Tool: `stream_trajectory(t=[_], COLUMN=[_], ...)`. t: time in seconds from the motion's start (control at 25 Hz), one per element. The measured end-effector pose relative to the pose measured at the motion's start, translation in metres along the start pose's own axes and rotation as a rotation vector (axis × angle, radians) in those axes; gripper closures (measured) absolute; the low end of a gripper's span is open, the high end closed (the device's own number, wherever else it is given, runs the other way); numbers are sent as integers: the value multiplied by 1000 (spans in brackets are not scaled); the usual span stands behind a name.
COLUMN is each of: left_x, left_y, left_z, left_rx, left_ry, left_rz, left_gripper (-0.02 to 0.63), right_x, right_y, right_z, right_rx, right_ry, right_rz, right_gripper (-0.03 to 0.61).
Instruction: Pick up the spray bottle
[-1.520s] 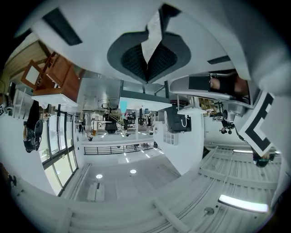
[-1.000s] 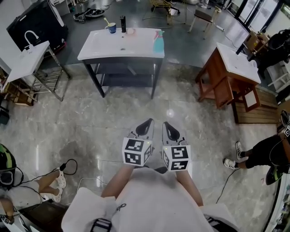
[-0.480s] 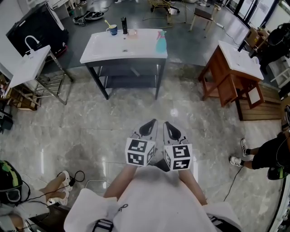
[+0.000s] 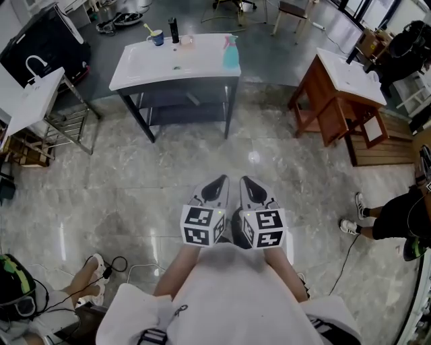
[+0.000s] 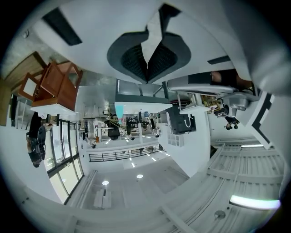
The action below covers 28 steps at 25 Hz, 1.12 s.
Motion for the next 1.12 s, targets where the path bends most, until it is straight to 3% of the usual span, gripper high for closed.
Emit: stream_trajectory(t=[0.24, 0.48, 1.12], left_x=[-3, -12, -66], left_y=[6, 8, 20], left_z=[3, -1, 3], left_rx=[-2, -8, -3], left_ry=[26, 24, 57], left_rz=[-29, -29, -10], left_gripper=[588, 588, 588], right_x=[1, -5, -44], right_y=[0, 0, 10], right_z=[-4, -15, -59], right_rx=[1, -82, -76], right_ry=[-4, 18, 49], right_rz=[-8, -23, -20], right_gripper=[552, 551, 551])
Point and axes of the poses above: the fingertips, and each gripper's own axes: x backward along the fingers, z to its left, y out of its top, the point moved 3 cm from there along x, backward along the fingers, and after that the axes turned 7 degrees about y, right-handed, at the moved point
